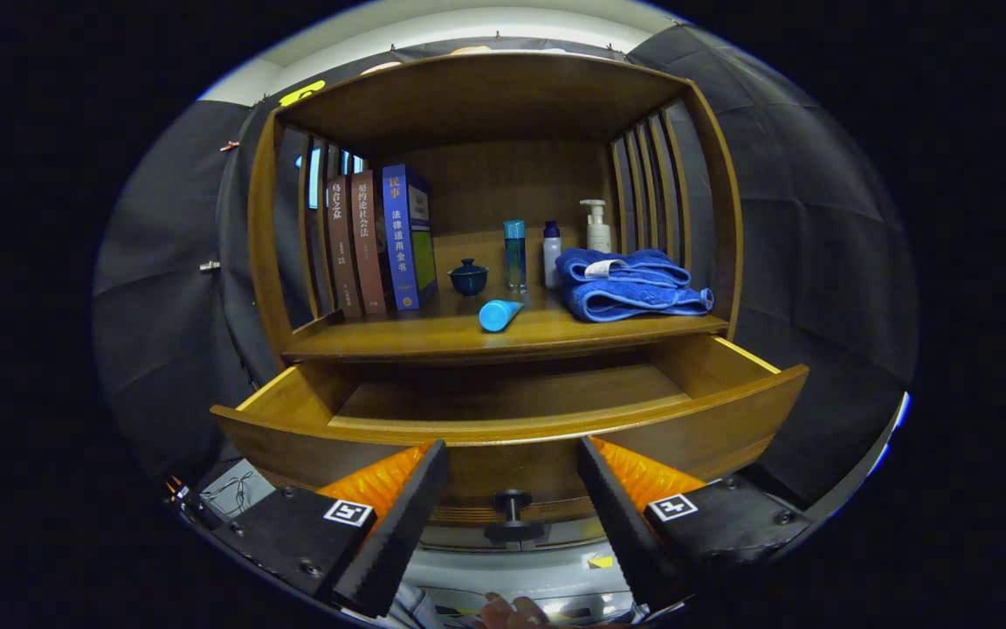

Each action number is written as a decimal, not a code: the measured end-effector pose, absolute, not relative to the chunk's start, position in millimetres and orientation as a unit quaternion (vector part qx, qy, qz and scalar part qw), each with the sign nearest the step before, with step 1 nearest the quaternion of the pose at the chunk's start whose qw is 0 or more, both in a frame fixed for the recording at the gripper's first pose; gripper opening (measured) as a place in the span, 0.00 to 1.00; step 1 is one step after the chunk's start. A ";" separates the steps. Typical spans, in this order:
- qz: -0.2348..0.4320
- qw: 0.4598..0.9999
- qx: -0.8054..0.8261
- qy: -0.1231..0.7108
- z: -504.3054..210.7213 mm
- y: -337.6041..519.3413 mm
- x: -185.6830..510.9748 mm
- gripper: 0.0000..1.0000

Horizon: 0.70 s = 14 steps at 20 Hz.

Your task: Pull open the drawer, take out the items inside it, and place them on the countertop above the cabinet.

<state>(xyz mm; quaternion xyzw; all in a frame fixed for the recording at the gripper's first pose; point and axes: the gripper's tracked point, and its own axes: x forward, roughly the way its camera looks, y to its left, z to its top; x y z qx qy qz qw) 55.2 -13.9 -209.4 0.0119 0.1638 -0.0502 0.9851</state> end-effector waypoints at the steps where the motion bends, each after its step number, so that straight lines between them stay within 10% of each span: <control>1: -0.050 0.985 0.012 0.166 -208.4 -15.9 63.8 0.98; 14: -0.051 0.985 0.010 0.165 -213.1 -19.4 136.8 0.99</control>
